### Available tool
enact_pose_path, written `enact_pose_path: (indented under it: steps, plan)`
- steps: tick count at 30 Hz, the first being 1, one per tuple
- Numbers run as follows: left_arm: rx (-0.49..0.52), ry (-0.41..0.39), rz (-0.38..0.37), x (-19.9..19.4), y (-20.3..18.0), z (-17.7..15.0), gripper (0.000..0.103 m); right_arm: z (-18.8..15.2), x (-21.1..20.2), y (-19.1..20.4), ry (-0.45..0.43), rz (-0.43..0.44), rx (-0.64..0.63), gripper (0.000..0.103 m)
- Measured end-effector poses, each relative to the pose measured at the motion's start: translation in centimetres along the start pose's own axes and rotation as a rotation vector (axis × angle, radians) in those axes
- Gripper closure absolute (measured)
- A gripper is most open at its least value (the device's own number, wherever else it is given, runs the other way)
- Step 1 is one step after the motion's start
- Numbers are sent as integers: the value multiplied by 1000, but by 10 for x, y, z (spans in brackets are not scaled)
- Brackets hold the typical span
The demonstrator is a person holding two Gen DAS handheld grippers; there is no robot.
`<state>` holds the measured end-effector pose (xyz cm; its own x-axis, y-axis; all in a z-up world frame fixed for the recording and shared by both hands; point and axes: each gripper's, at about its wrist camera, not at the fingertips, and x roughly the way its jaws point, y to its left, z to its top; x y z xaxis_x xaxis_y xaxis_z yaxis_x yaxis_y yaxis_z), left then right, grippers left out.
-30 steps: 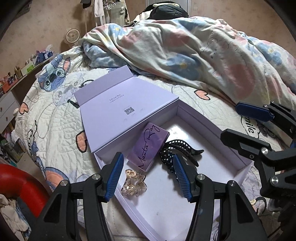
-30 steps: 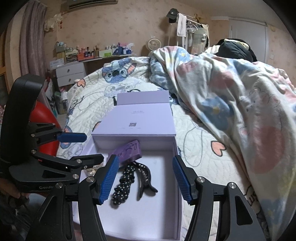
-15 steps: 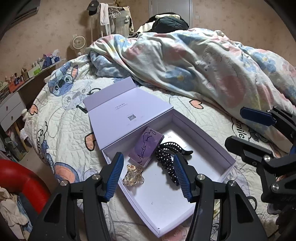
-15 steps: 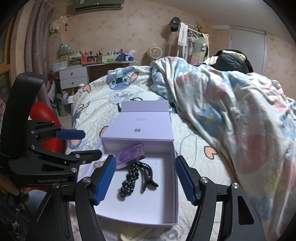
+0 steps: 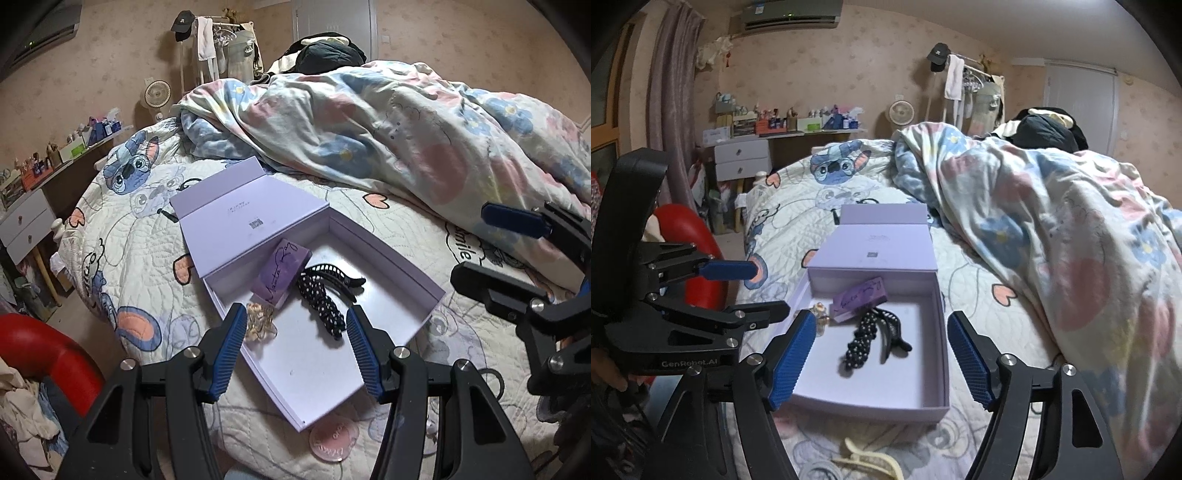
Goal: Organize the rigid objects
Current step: 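Withdraw both grippers from the box toward the remaining items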
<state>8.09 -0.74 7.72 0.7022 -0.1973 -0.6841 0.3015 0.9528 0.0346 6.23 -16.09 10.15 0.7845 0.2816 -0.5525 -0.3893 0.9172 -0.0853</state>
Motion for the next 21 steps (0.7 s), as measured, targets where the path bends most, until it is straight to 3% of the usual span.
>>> enact_pose_path:
  steps: [18,19,20,21]
  plan:
    - [-58,93,-50,-8,-12,-53,47,-39,-23,13,21,-15,22,23]
    - [-63,98,-49,-7,-12,-55,45,-42,-22,13,26,-18,22,23]
    - [-70,103,-48,-6,-11,-58,37,-44,-22,14,29,-20,24,23]
    - [-78,109,-49,-5,-9,-60,22,-48,-22,13,36,-21,32,23]
